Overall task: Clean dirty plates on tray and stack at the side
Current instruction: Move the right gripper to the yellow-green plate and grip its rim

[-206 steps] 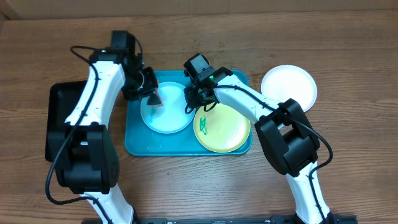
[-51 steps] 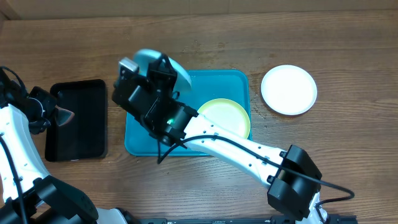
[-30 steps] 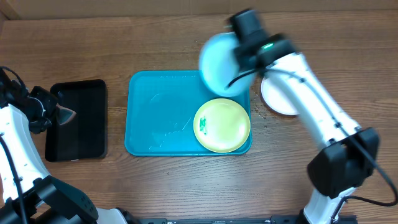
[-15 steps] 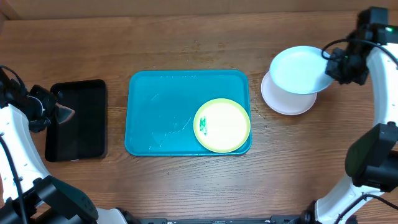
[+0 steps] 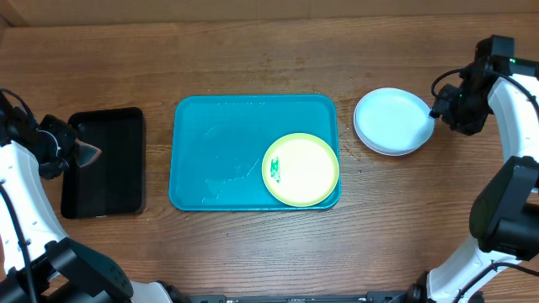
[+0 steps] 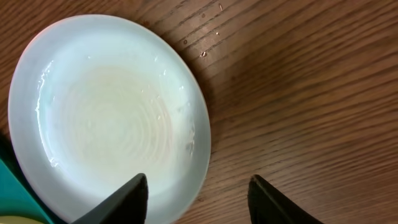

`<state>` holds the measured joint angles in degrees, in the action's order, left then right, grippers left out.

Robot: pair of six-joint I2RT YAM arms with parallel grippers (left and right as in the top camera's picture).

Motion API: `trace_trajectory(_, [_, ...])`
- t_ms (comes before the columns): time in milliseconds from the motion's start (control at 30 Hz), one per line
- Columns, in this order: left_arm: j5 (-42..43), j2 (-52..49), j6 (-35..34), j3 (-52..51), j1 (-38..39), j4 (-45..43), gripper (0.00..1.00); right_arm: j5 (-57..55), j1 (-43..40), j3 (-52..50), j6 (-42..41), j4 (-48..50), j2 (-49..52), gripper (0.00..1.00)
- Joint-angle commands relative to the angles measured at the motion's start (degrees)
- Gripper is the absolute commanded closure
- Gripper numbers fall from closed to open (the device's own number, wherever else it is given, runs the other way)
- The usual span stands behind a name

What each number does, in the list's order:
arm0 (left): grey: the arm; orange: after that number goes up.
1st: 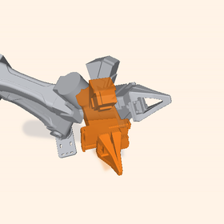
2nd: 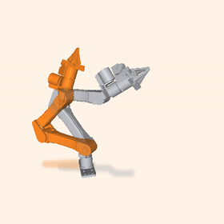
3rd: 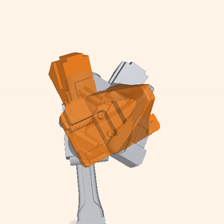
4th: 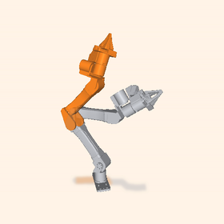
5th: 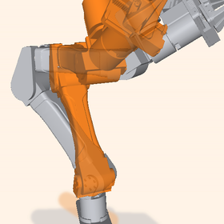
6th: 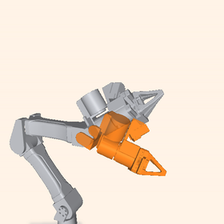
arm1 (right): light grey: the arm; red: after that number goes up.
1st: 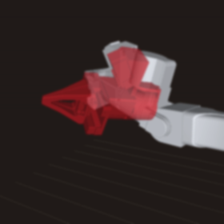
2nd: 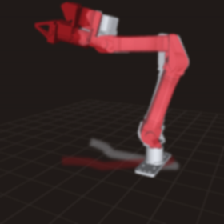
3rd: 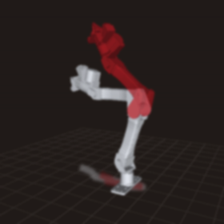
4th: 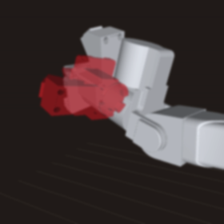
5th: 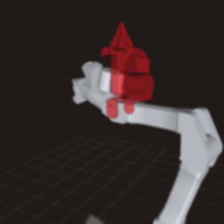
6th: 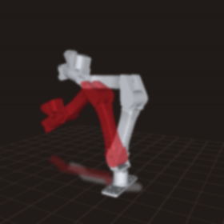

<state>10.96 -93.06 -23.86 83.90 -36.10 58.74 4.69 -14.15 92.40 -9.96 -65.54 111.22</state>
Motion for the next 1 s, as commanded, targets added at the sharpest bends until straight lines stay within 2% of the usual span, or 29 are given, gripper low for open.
trace_trajectory(0, [0.70,0.81,-0.61,0.90,0.13,-0.09,0.96,4.87,0.55,-0.37,0.13,1.22,0.11,0.43])
trace_trajectory(133, [0.72,0.81,-0.61,0.90,0.13,-0.07,0.96,17.07,2.56,-0.37,9.22,2.32,0.11,0.40])
trace_trajectory(200, [0.72,0.81,-0.61,0.90,0.13,-0.07,0.96,19.67,4.94,-0.37,11.61,3.04,0.11,0.39])
trace_trajectory(433, [0.72,0.81,-0.61,0.90,0.13,-0.07,0.96,18.08,16.04,-0.92,11.96,6.58,0.13,0.35])
trace_trajectory(567, [0.72,0.81,-0.61,0.90,0.13,-0.07,0.96,7.91,25.16,-3.17,11.23,5.90,0.15,0.34])
trace_trajectory(900, [1.11,0.81,-0.61,0.90,0.13,-0.28,0.96,7.30,33.83,-10.40,11.17,9.22,0.15,0.34])
trace_trajectory(967, [1.20,0.81,-0.63,0.90,0.13,-0.26,0.96,6.08,34.07,-11.50,8.02,9.57,0.15,0.34])
